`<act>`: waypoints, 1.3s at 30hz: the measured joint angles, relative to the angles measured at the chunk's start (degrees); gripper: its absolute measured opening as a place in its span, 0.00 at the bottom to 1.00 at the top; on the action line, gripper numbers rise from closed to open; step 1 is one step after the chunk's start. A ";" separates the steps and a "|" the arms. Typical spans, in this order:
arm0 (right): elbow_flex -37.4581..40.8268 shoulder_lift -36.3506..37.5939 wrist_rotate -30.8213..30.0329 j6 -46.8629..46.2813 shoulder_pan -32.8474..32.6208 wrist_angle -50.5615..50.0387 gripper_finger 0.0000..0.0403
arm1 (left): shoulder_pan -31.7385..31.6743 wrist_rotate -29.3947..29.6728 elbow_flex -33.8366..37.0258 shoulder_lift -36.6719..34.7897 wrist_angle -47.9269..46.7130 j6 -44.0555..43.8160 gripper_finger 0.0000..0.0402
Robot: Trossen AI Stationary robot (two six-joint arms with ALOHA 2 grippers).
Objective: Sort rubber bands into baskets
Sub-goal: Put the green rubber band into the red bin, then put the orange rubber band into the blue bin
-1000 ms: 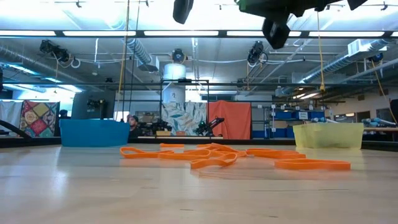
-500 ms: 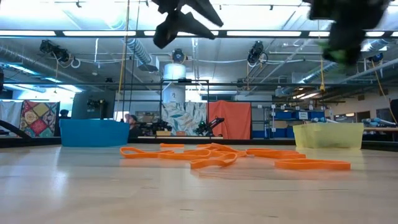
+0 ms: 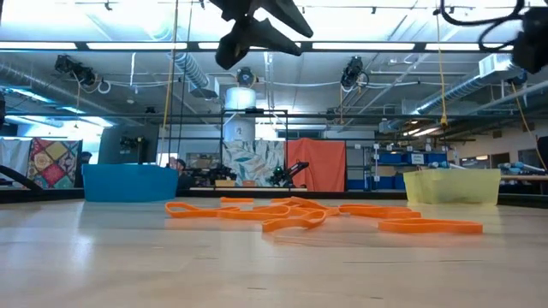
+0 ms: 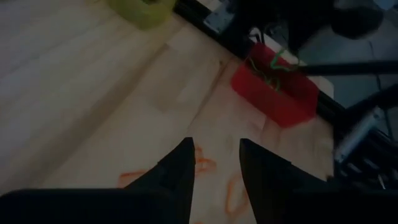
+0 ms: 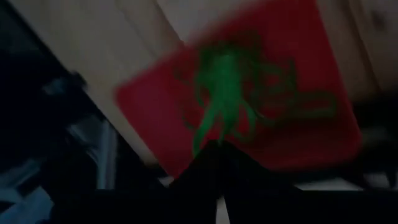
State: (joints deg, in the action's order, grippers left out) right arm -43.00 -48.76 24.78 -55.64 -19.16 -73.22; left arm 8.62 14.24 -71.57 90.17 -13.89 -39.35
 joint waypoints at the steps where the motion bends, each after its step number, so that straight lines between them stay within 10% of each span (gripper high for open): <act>1: 0.00 -0.01 0.39 -1.09 -0.54 -1.56 0.06 | 0.07 -1.30 0.00 0.15 -0.14 0.02 0.33; 22: 0.04 -1.35 -10.05 -26.37 -2.06 -4.55 0.53 | 0.13 -15.33 -0.02 -0.99 -12.72 7.02 0.33; 32: 0.04 -1.86 -25.84 -34.32 -2.93 15.19 0.52 | -8.97 -14.00 -0.02 -4.43 -21.71 21.96 0.33; 39: 0.04 -1.90 -29.32 -16.54 1.21 38.08 0.51 | -20.12 -14.43 2.96 -2.04 -20.30 29.66 0.33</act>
State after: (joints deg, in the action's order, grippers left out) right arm -42.96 -50.65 -4.54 -72.18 -17.96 -35.13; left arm -11.50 -0.18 -68.61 88.13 -34.19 -9.69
